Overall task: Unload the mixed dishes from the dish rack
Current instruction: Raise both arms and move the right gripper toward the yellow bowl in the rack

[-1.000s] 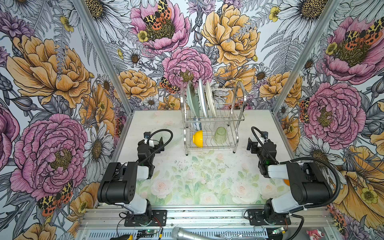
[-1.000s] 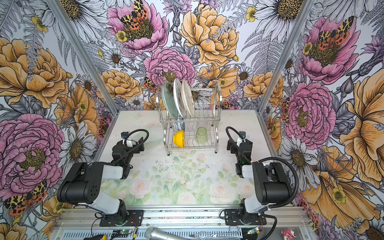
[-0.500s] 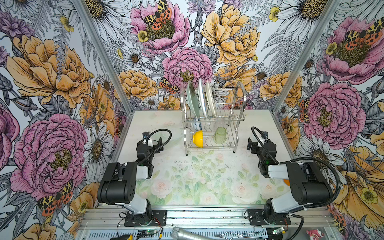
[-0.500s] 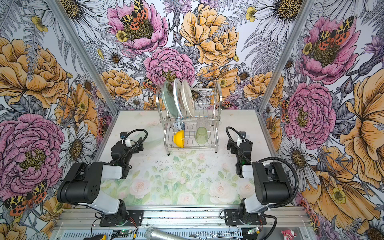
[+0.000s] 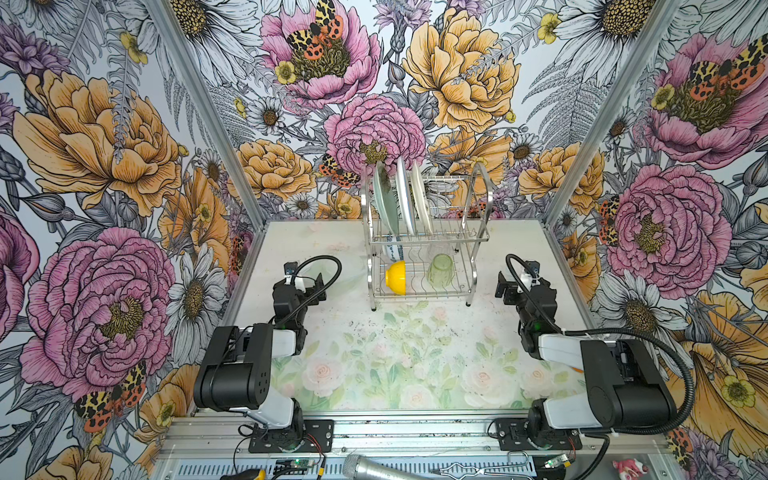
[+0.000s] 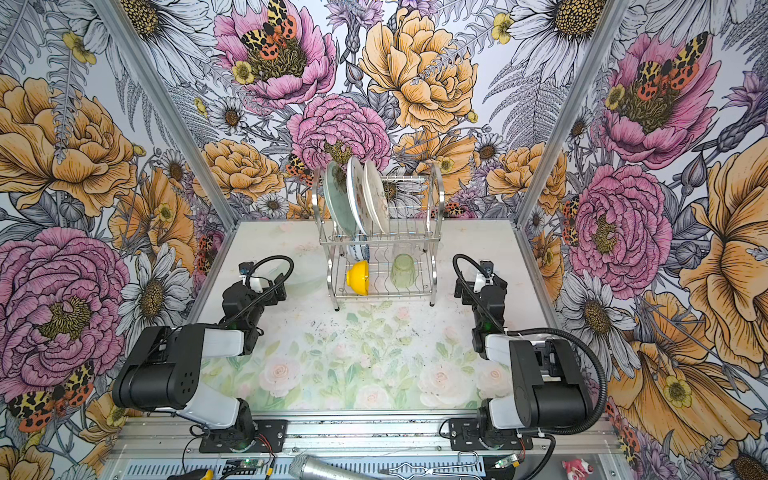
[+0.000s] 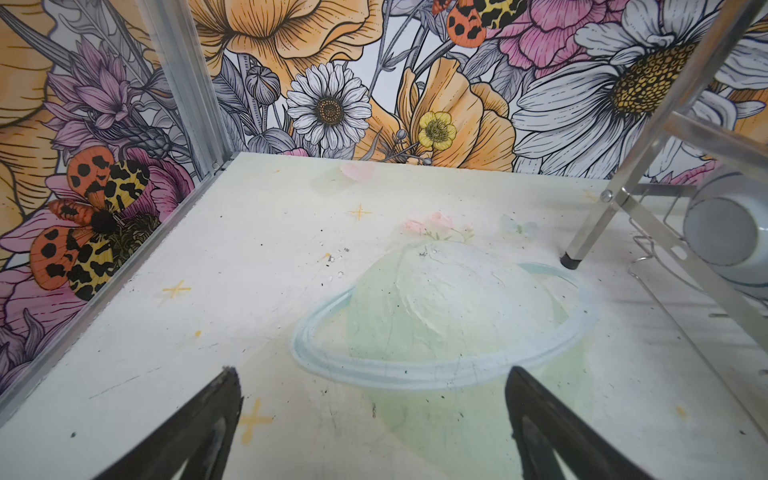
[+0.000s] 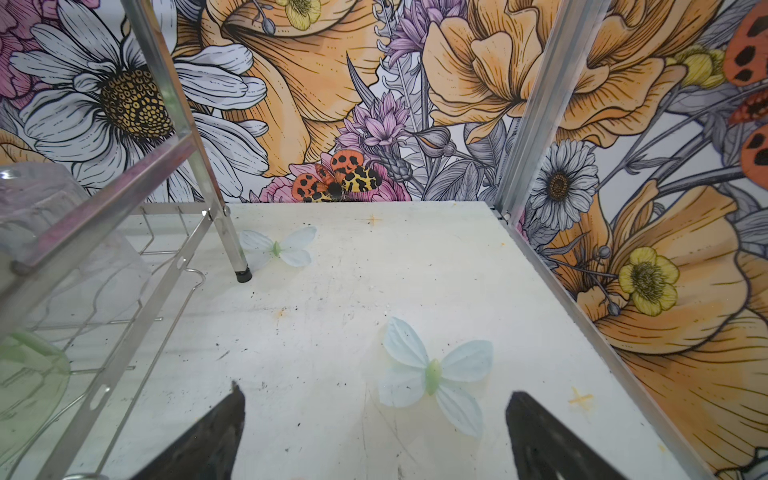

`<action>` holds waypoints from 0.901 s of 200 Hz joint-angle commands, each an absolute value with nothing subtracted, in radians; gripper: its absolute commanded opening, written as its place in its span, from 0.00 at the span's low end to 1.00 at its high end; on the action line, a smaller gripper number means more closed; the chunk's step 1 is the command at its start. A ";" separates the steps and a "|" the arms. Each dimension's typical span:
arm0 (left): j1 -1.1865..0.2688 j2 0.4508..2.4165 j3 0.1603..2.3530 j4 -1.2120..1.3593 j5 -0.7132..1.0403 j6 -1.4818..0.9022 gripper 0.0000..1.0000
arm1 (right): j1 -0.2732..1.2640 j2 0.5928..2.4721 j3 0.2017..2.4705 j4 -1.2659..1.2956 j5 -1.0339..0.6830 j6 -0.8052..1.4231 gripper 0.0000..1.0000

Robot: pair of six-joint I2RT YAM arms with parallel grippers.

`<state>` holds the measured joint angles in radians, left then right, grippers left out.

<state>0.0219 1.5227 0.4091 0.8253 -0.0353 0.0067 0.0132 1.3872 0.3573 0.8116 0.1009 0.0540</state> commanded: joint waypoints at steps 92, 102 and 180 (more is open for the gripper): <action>-0.117 1.281 0.400 0.717 -0.494 0.017 0.99 | 0.088 1.132 0.383 0.555 0.127 0.141 0.96; -0.125 1.247 0.412 0.668 -0.512 -0.017 0.99 | 0.095 1.110 0.395 0.505 0.106 0.156 0.95; -0.316 1.172 0.511 0.355 -0.725 -0.155 0.99 | 0.137 0.963 0.414 0.291 -0.057 0.196 0.94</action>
